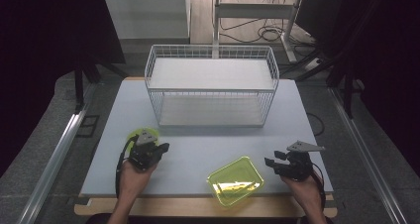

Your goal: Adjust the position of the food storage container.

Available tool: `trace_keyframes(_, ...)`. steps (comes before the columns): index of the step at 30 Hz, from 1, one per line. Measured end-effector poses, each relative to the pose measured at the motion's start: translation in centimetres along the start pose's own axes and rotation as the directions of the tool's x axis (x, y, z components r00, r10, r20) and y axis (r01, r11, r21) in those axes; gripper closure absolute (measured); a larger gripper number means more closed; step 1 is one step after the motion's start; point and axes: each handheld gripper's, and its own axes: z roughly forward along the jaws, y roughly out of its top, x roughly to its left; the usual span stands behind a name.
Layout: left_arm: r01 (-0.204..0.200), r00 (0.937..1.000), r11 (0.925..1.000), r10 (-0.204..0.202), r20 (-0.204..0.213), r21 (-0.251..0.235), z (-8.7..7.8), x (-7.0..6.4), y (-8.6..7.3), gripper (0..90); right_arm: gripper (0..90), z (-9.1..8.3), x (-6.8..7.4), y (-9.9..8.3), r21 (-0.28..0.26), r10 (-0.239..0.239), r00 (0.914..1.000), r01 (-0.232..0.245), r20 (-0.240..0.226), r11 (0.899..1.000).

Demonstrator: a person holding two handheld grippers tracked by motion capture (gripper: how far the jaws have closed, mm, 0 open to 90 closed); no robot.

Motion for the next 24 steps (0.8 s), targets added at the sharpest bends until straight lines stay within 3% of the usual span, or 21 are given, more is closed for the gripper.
trace_keyframes(2, -0.013, 0.9993, 0.9999, 0.013, 0.036, 0.003, 0.1, -1.1, -0.4, 90.0, 62.3, -0.3, 0.2, 0.0, 0.01, -0.01, 0.9999, 0.01, -0.014, 1.0)
trace_keyframes(3, -0.013, 0.9993, 0.9999, 0.013, 0.036, 0.003, 0.1, -1.1, -0.4, 90.0, 62.3, -0.3, 0.2, 0.0, 0.01, -0.01, 0.9999, 0.01, -0.014, 1.0)
trace_keyframes(4, -0.031, 0.9973, 0.9993, 0.029, 0.068, 0.021, 0.2, -2.2, -1.0, 90.0, 71.8, -0.4, 0.4, 0.1, 0.031, -0.013, 0.999, 0.014, -0.042, 0.999)
trace_keyframes(6, -0.042, 0.9959, 0.9987, 0.039, 0.082, 0.029, 0.2, -2.8, -1.3, 90.0, 74.7, -0.4, 0.5, 0.1, 0.039, -0.013, 0.9988, 0.015, -0.048, 0.999)
trace_keyframes(7, -0.056, 0.9932, 0.9975, 0.051, 0.105, 0.043, 0.2, -4.0, -1.9, 90.0, 82.5, -0.4, 0.9, 0.2, 0.06, -0.03, 0.9975, 0.034, -0.064, 0.998)
trace_keyframes(8, -0.056, 0.9932, 0.9975, 0.051, 0.105, 0.043, 0.2, -4.0, -1.9, 90.0, 84.7, -0.4, 1.1, 0.2, 0.067, -0.038, 0.9968, 0.042, -0.07, 0.997)
trace_keyframes(9, -0.062, 0.9904, 0.9973, 0.057, 0.126, 0.037, 0.1, -5.0, -2.5, 90.0, 88.1, -0.5, 1.5, 0.1, 0.076, -0.053, 0.9958, 0.058, -0.074, 0.995)
trace_keyframes(12, -0.073, 0.9837, 0.9969, 0.067, 0.167, 0.031, 0.0, -6.4, -2.9, 90.0, 89.4, -1.0, 2.2, 0.0, 0.081, -0.076, 0.9939, 0.082, -0.08, 0.993)
trace_keyframes(16, -0.099, 0.9703, 0.9936, 0.085, 0.227, 0.054, 0.8, -8.2, -3.5, 90.0, 89.4, -1.7, 2.8, -0.3, 0.087, -0.092, 0.992, 0.099, -0.087, 0.991)
trace_keyframes(20, -0.134, 0.9569, 0.988, 0.109, 0.269, 0.078, 1.5, -9.8, -3.8, 90.0, 89.4, -1.9, 3.1, -1.3, 0.129, -0.089, 0.9921, 0.1, -0.088, 0.987)
trace_keyframes(21, -0.134, 0.9569, 0.988, 0.109, 0.269, 0.078, 1.5, -9.8, -3.8, 90.0, 89.4, -2.0, 3.1, -1.5, 0.137, -0.082, 0.9927, 0.094, -0.088, 0.986)
trace_keyframes(24, -0.148, 0.9428, 0.9854, 0.114, 0.313, 0.085, 2.1, -11.0, -3.7, 90.0, 89.4, -2.2, 3.2, -2.1, 0.152, -0.058, 0.993, 0.074, -0.103, 0.986)
